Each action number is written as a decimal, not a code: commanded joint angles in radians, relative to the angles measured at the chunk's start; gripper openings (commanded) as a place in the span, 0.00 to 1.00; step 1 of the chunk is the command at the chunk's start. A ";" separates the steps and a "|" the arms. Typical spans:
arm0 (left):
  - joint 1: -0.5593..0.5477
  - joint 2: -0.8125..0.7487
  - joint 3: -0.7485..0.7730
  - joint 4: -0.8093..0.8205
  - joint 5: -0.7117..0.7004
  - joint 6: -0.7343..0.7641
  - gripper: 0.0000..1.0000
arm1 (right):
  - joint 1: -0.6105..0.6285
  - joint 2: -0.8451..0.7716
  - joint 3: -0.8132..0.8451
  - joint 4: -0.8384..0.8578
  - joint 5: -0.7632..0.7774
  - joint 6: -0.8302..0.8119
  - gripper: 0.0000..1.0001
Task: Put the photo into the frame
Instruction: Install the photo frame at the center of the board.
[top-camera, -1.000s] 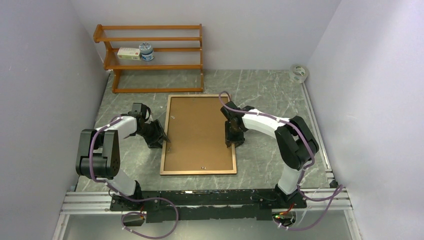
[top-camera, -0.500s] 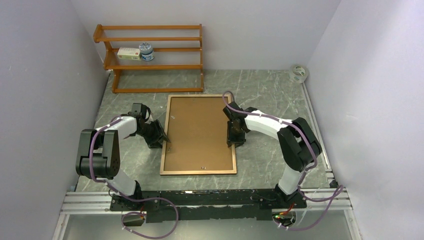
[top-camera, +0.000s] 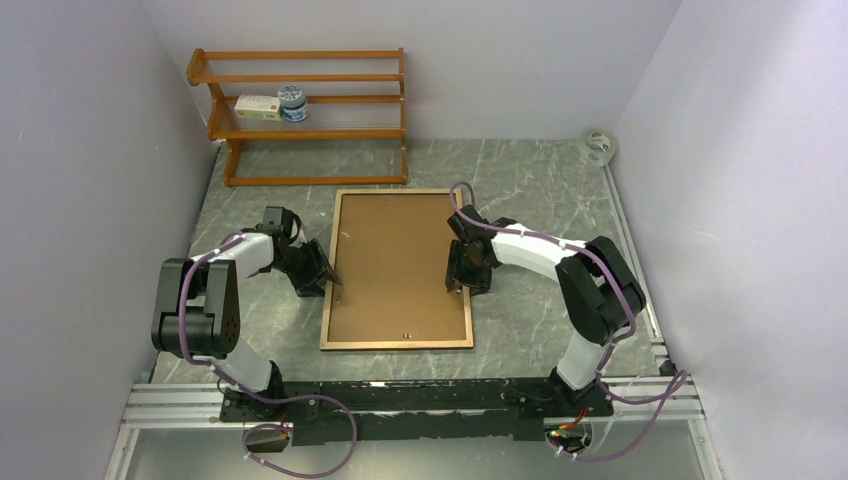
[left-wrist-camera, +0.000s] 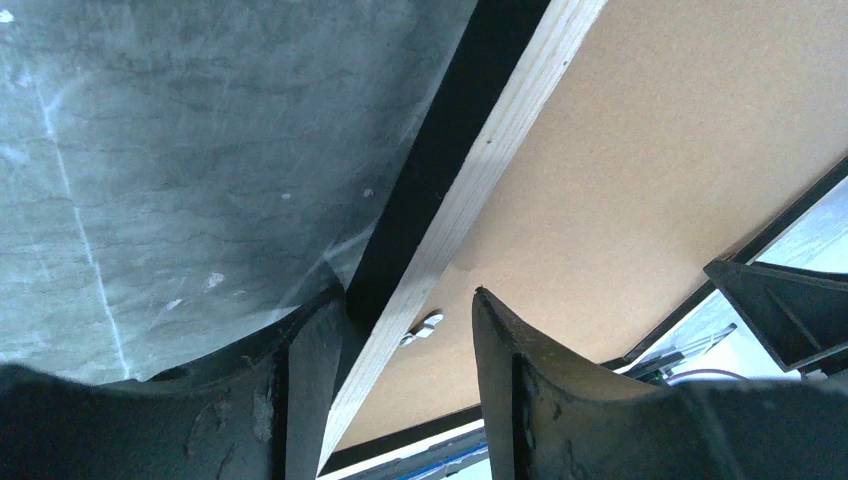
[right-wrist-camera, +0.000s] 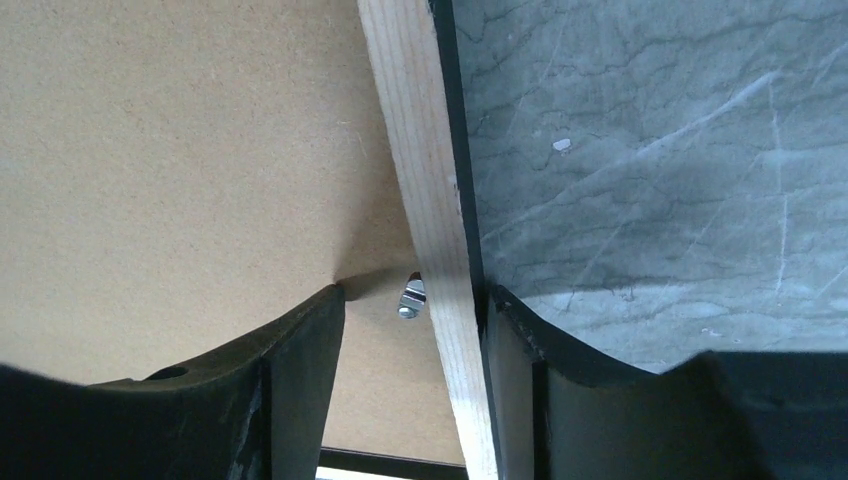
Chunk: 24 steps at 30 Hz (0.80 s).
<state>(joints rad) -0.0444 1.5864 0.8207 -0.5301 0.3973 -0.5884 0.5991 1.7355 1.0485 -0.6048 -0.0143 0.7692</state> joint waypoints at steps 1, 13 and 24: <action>-0.005 -0.002 -0.028 -0.005 -0.002 -0.002 0.56 | 0.006 0.040 0.016 0.000 0.089 0.045 0.54; -0.005 0.004 -0.026 -0.004 0.006 -0.001 0.56 | 0.006 0.057 0.038 -0.075 0.189 0.081 0.49; -0.006 0.006 -0.027 -0.004 0.009 -0.001 0.55 | 0.004 0.052 0.035 -0.107 0.233 0.108 0.28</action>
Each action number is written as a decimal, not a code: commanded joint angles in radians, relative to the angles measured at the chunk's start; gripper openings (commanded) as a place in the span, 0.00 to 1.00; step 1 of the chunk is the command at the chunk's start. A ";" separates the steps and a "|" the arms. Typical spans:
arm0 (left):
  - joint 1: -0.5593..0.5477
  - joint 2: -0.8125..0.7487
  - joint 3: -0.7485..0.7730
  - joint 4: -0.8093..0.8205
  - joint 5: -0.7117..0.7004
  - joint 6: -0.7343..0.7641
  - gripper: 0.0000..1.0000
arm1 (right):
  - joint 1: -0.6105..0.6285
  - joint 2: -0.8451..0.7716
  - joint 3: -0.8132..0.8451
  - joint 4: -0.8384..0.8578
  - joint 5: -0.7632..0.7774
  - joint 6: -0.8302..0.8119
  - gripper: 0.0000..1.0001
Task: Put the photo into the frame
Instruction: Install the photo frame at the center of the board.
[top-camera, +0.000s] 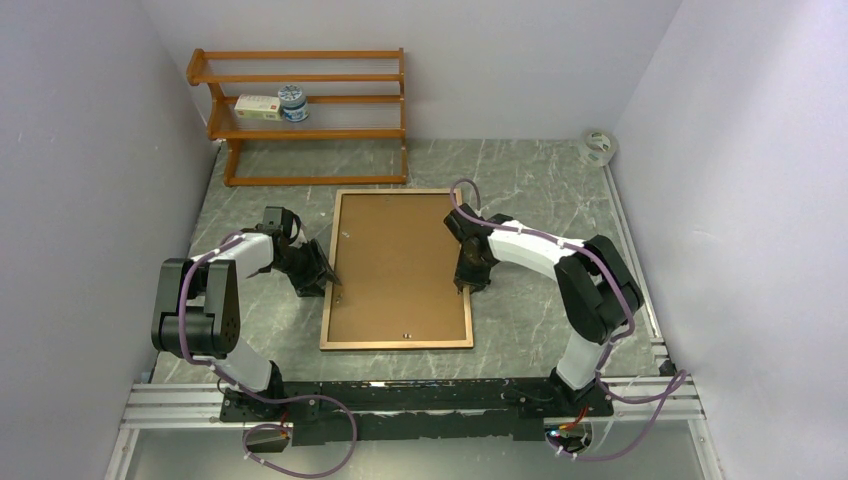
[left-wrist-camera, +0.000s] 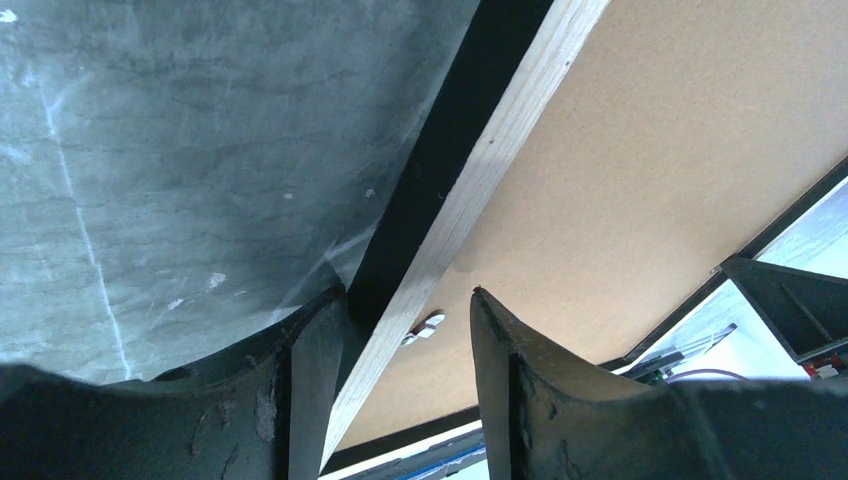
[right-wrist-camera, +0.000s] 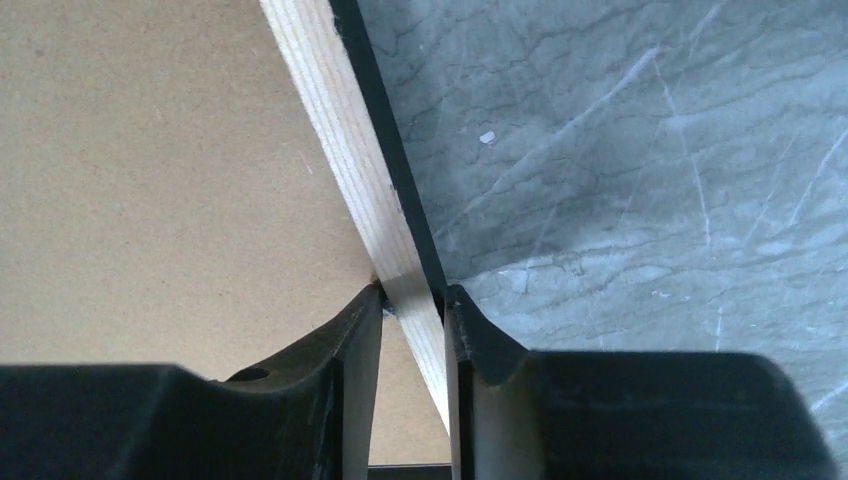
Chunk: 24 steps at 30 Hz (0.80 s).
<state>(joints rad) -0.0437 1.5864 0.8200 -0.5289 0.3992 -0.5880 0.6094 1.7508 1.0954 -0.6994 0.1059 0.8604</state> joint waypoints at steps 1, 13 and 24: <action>-0.007 0.006 -0.027 -0.005 0.007 -0.001 0.55 | -0.006 0.034 -0.014 -0.012 0.111 0.017 0.26; -0.007 -0.003 -0.027 -0.004 0.002 -0.010 0.55 | -0.006 -0.044 -0.057 0.091 0.029 -0.067 0.00; -0.007 -0.014 0.030 -0.029 -0.033 -0.016 0.67 | -0.133 -0.045 0.123 0.092 0.073 -0.130 0.61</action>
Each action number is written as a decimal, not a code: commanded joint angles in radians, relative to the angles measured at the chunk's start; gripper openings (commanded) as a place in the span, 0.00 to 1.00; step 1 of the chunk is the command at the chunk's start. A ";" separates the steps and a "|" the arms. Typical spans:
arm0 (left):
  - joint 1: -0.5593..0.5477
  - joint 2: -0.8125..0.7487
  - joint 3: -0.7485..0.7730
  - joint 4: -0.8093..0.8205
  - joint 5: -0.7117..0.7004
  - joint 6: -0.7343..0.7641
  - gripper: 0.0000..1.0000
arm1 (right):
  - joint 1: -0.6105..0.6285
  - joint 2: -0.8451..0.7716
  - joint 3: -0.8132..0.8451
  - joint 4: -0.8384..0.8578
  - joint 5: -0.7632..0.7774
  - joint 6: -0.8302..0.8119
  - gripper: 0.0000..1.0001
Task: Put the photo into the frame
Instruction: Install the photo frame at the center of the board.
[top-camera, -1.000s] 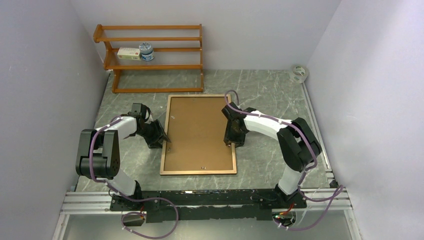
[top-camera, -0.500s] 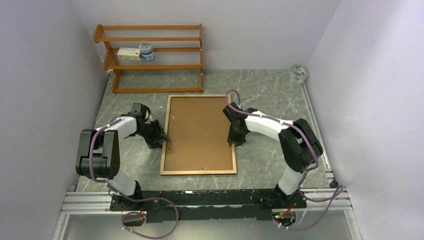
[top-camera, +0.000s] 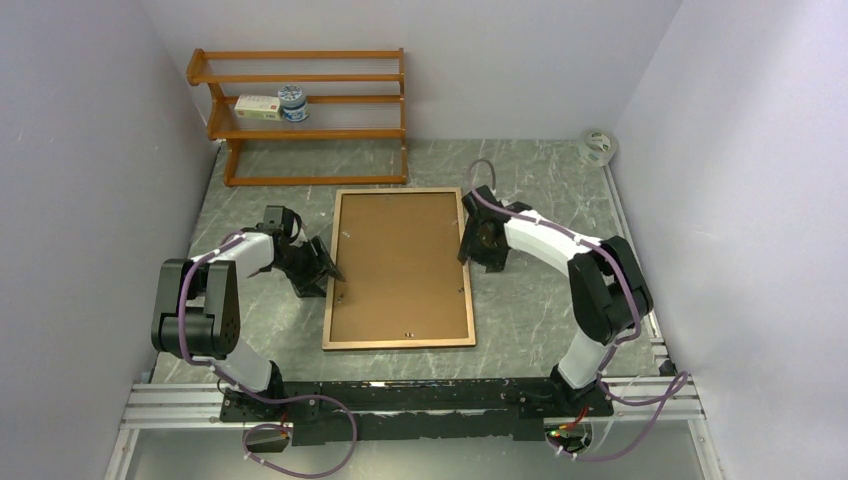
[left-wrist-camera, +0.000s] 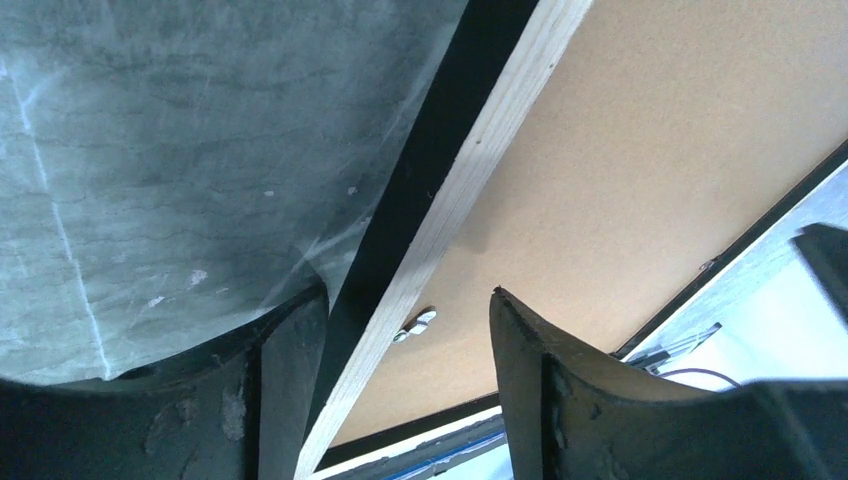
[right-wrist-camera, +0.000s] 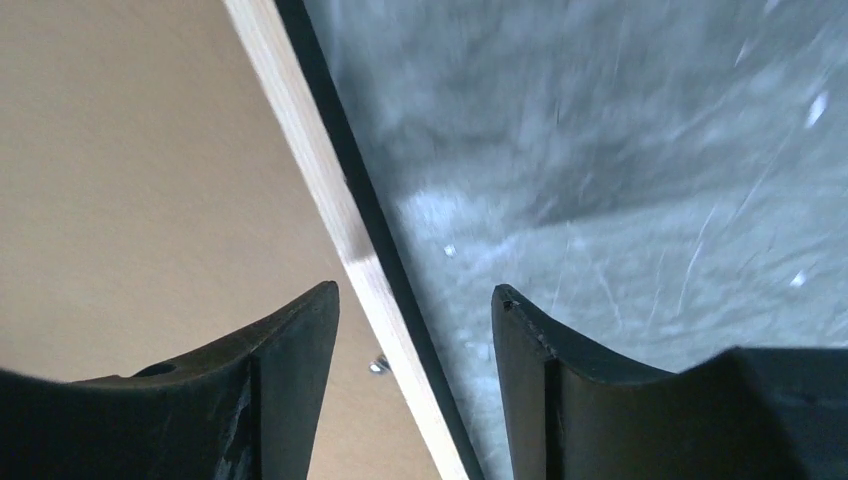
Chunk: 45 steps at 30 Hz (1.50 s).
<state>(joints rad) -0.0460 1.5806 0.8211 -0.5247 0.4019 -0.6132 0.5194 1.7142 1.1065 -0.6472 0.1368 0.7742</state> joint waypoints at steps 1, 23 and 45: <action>-0.003 -0.005 0.043 -0.043 -0.038 0.012 0.69 | -0.055 0.006 0.134 0.037 0.037 -0.049 0.62; 0.000 0.142 0.192 0.070 -0.142 0.053 0.74 | -0.081 0.508 0.719 -0.048 0.180 -0.141 0.56; -0.002 0.223 0.187 0.054 -0.062 0.042 0.39 | -0.099 0.453 0.549 -0.082 -0.027 -0.261 0.39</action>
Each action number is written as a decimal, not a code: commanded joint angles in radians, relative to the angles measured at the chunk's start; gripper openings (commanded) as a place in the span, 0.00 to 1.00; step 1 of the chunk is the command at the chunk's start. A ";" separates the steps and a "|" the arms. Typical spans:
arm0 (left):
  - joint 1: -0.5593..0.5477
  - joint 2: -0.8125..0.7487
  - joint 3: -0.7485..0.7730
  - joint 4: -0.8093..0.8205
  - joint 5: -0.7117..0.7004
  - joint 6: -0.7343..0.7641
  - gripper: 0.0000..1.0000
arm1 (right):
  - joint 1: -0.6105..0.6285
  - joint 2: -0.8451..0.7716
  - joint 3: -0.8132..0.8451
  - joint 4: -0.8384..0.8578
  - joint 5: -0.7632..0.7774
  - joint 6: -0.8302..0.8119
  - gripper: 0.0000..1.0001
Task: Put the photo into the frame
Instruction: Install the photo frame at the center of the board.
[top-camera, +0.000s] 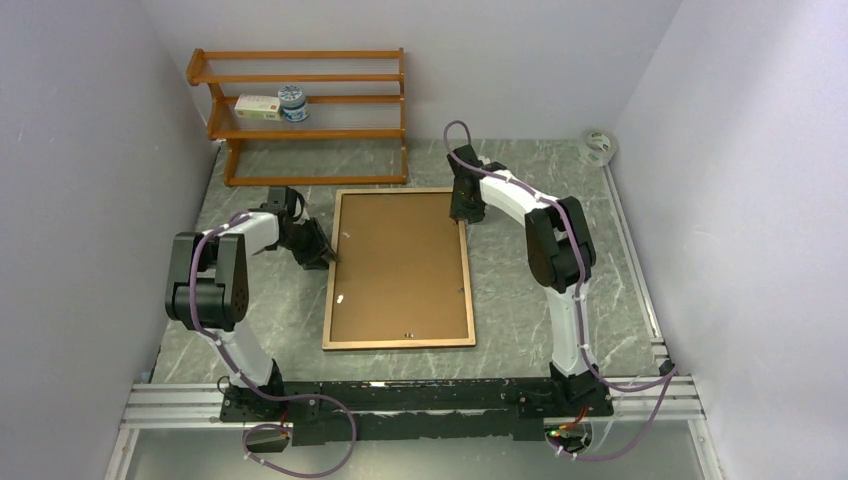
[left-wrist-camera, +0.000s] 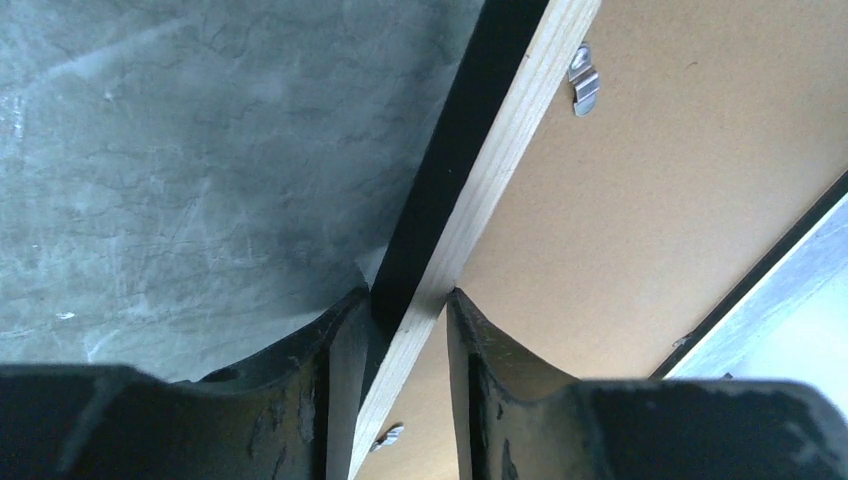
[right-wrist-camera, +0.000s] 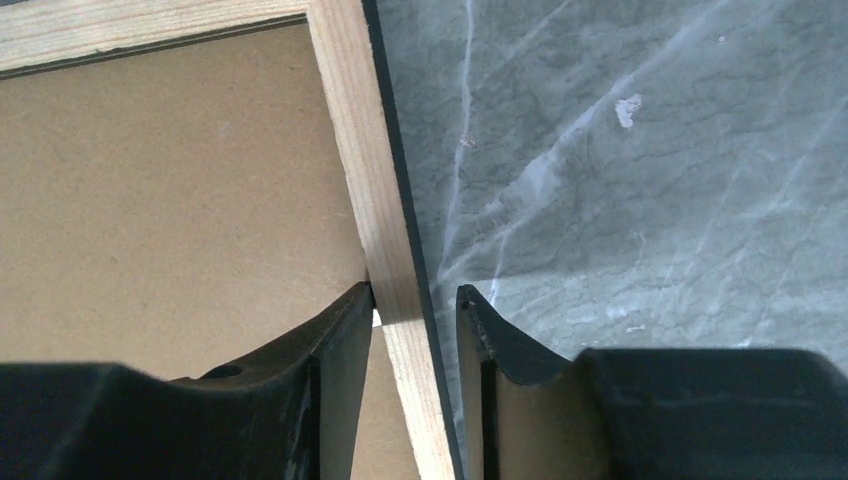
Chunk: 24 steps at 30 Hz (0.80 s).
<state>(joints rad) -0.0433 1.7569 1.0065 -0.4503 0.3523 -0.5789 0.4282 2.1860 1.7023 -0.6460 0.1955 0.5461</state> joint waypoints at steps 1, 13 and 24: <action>-0.004 0.050 0.002 -0.024 -0.016 0.005 0.38 | -0.009 -0.021 -0.056 -0.078 -0.097 -0.035 0.38; -0.004 0.037 0.000 -0.028 -0.027 -0.005 0.36 | -0.057 -0.061 -0.028 -0.066 -0.067 -0.021 0.47; -0.004 0.022 -0.015 -0.022 -0.032 -0.007 0.39 | -0.059 -0.121 -0.094 -0.015 -0.166 -0.071 0.58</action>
<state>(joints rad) -0.0418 1.7668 1.0161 -0.4576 0.3656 -0.5854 0.3691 2.1288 1.6402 -0.6598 0.0628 0.5053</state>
